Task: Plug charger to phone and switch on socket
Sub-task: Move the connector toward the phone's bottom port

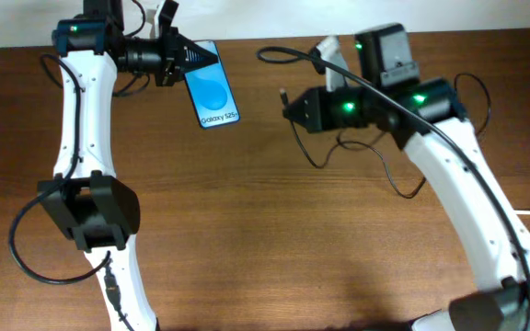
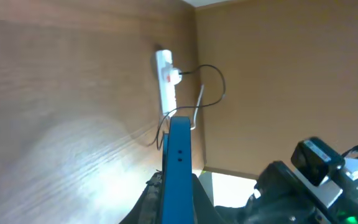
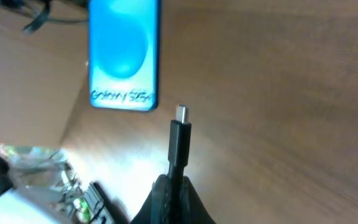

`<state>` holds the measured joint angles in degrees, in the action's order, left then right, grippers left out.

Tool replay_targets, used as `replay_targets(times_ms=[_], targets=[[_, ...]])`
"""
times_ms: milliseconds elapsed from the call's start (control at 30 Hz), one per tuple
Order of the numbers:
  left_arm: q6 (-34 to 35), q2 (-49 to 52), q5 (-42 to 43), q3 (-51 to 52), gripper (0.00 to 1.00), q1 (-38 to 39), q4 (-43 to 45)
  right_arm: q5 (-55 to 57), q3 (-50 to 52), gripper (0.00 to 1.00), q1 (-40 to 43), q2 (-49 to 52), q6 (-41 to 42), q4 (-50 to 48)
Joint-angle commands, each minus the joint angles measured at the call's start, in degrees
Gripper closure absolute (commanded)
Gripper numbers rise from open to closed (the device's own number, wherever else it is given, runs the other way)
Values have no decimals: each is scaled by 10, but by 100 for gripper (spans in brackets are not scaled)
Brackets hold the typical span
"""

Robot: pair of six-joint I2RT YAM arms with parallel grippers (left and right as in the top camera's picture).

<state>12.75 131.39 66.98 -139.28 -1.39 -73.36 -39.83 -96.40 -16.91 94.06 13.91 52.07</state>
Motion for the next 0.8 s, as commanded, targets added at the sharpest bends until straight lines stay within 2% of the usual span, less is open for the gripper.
replay_targets(times_ms=[0,133,300,467,567,767], targets=[[-9,-1,87,-4,100,19,41,-56,-1,96,2,-25,-21,26],[37,-1,104,-4,100,24,85,-93,17,96,-11,-28,-3,-7],[120,-1,132,-4,100,24,155,-136,96,96,-15,-28,81,-127],[209,-1,128,-4,100,23,203,-161,163,96,-15,-34,126,-215],[253,-1,125,-4,100,24,213,-172,167,96,-15,-37,145,-235],[315,-1,115,-4,100,24,254,-202,167,96,-28,-37,242,-322]])
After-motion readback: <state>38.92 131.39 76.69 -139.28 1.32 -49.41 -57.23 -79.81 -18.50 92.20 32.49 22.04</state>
